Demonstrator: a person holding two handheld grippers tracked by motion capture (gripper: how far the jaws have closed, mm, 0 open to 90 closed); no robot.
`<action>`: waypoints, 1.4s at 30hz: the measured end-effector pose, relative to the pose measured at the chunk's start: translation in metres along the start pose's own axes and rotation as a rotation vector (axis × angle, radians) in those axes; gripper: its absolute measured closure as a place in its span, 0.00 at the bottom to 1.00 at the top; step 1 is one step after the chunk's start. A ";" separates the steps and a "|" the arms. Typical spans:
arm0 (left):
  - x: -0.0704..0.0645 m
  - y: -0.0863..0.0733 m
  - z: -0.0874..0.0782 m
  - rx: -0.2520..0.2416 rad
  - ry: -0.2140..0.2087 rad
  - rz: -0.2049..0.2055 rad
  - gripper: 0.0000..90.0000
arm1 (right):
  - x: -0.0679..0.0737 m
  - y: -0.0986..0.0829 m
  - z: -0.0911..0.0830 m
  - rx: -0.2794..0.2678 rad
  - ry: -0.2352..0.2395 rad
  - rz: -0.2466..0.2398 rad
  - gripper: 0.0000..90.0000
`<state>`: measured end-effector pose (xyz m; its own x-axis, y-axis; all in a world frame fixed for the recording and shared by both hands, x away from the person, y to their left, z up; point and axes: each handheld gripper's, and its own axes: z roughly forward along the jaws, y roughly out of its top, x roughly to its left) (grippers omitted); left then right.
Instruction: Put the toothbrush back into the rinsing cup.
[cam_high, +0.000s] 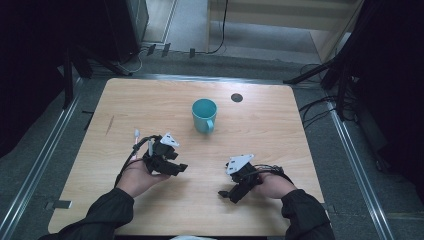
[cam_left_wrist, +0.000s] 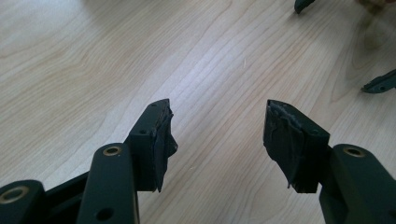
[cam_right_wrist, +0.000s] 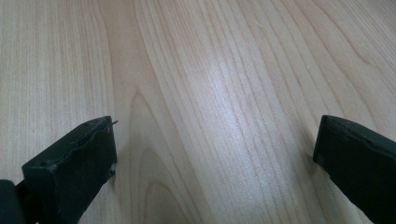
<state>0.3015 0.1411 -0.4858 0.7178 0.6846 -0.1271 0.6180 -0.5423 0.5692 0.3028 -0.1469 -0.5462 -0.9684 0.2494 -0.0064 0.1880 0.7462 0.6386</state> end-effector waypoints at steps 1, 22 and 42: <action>0.002 0.000 0.000 0.002 -0.001 -0.010 0.47 | 0.000 0.000 0.000 0.000 -0.001 0.000 0.00; 0.012 -0.006 -0.014 -0.005 0.003 -0.093 0.45 | -0.001 0.003 0.002 0.004 0.013 -0.012 0.00; 0.028 -0.010 -0.037 -0.036 0.033 -0.143 0.45 | -0.016 0.028 -0.011 0.049 -0.057 0.038 0.17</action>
<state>0.3034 0.1839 -0.4646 0.6124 0.7692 -0.1825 0.7006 -0.4211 0.5761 0.3217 -0.1365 -0.5194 -0.9497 0.3121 -0.0273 0.2339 0.7643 0.6009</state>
